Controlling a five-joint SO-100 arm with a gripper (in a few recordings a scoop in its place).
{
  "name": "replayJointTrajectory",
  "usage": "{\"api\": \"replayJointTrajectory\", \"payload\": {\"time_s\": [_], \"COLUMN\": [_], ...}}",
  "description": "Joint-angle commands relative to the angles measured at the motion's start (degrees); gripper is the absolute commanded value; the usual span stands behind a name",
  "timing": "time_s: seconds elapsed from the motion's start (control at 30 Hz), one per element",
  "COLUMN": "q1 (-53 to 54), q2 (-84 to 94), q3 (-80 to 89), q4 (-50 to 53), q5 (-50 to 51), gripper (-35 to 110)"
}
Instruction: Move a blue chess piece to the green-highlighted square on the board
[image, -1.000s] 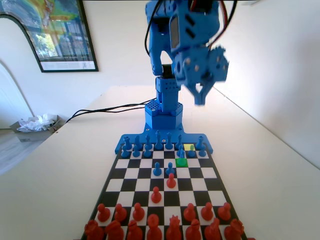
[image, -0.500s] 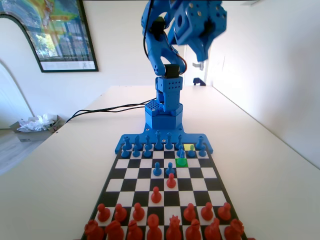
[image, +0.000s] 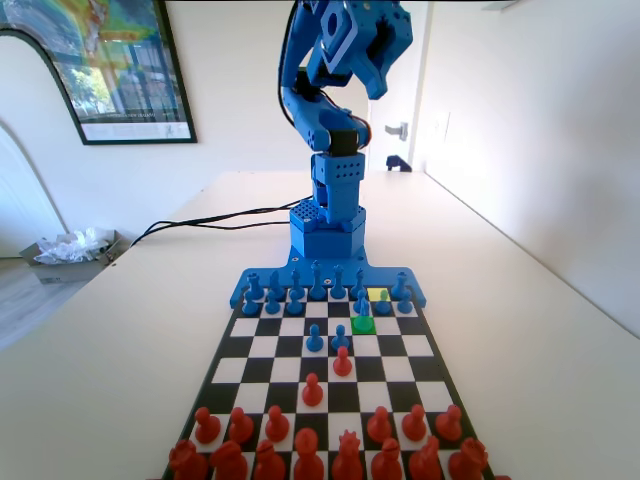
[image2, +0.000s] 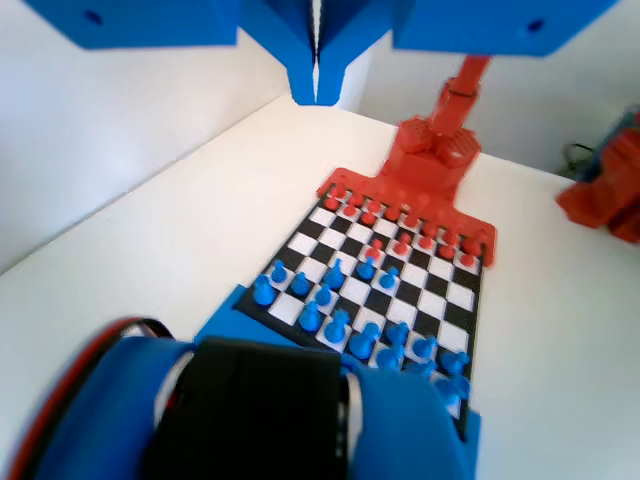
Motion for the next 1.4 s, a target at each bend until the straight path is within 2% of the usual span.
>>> {"api": "replayJointTrajectory", "payload": {"time_s": [0.0, 0.47, 1.37], "q1": [1.9, 9.8, 14.9], "q2": [0.9, 3.8, 7.8], "q3": [1.2, 6.7, 9.7], "q4": [0.4, -3.6, -13.7], "q5": [-1.8, -2.7, 0.7], "gripper": [1, 1, 1]}}
